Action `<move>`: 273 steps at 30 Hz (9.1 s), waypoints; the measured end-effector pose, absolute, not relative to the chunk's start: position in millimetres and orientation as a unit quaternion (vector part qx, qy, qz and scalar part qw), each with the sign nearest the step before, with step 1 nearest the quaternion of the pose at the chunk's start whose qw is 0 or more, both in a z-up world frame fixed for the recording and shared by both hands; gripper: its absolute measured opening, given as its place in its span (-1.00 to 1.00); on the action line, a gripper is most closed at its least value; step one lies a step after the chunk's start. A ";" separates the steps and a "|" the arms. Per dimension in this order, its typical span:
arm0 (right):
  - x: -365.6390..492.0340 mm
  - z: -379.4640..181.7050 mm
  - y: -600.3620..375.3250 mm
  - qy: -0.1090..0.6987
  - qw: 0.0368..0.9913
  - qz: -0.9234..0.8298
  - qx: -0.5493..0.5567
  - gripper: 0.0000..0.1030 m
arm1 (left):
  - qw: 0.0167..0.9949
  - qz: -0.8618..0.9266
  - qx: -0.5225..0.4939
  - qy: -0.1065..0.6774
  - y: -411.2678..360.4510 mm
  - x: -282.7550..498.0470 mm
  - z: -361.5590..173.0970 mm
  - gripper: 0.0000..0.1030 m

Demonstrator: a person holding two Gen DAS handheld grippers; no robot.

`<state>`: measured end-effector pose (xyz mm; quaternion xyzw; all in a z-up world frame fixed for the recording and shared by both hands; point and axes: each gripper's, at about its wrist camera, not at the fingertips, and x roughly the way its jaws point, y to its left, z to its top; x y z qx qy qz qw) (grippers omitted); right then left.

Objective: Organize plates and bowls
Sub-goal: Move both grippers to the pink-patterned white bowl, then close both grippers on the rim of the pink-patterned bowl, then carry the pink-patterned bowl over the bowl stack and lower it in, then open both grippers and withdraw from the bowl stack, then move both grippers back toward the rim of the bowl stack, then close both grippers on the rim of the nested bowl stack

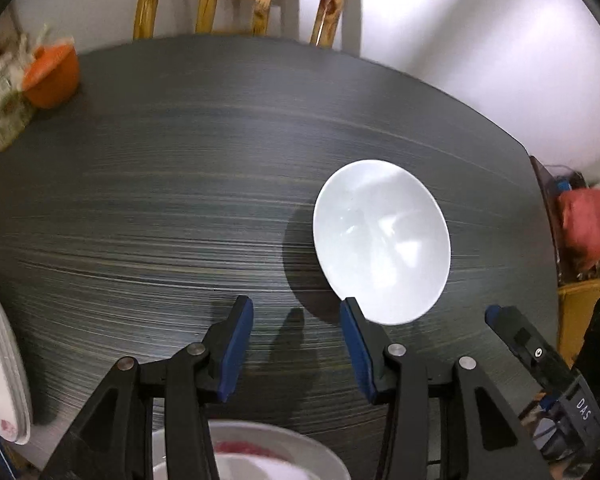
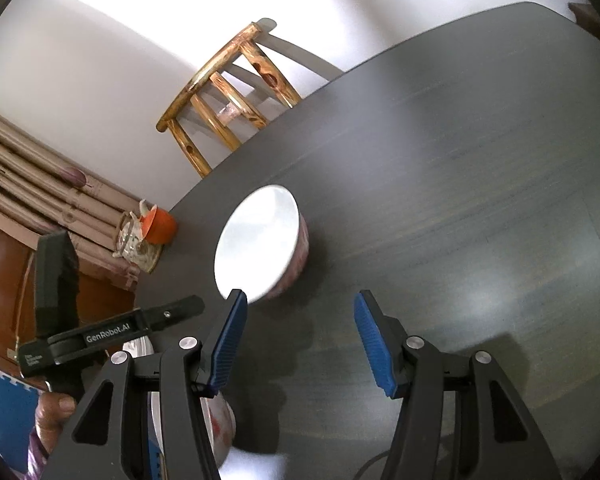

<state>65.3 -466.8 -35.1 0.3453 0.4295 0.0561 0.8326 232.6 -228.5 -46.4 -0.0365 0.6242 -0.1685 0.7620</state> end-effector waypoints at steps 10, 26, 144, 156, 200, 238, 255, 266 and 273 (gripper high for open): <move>114.5 -41.9 -468.9 0.446 0.819 0.063 0.356 0.05 | 0.744 -0.166 -0.088 0.641 -223.8 258.3 -64.4 -0.03; 147.9 -68.3 -467.9 0.480 0.804 0.052 0.346 -0.28 | 0.744 -0.195 -0.105 0.630 -234.6 265.4 -77.8 -0.03; -21.5 4.3 -333.4 0.432 0.868 0.099 0.223 -0.68 | 0.872 -0.131 0.043 0.469 -78.6 49.4 -26.0 -0.37; -50.9 -9.9 -328.5 0.354 0.923 0.009 0.152 -0.30 | 0.891 -0.132 0.091 0.425 -79.3 31.2 -28.9 -0.23; -63.3 -18.0 -324.7 0.409 0.886 0.053 0.210 0.17 | 0.863 -0.166 -0.006 0.477 -53.6 51.0 -42.5 -0.13; -8.5 -43.6 -340.8 0.493 0.822 0.114 0.262 -0.40 | 0.783 -0.265 -0.059 0.560 -48.3 76.5 -51.1 0.04; 1.9 -57.8 -337.2 0.514 0.806 0.133 0.263 -0.40 | 0.778 -0.251 -0.043 0.574 -67.4 90.2 -79.2 0.04; 10.3 -58.9 -333.9 0.520 0.809 0.138 0.238 -0.40 | 0.793 -0.238 -0.023 0.561 -73.1 92.2 -80.3 0.04; 12.6 -62.4 -339.0 0.526 0.800 0.148 0.249 -0.40 | 0.799 -0.256 0.001 0.544 -92.3 88.4 -73.8 -0.67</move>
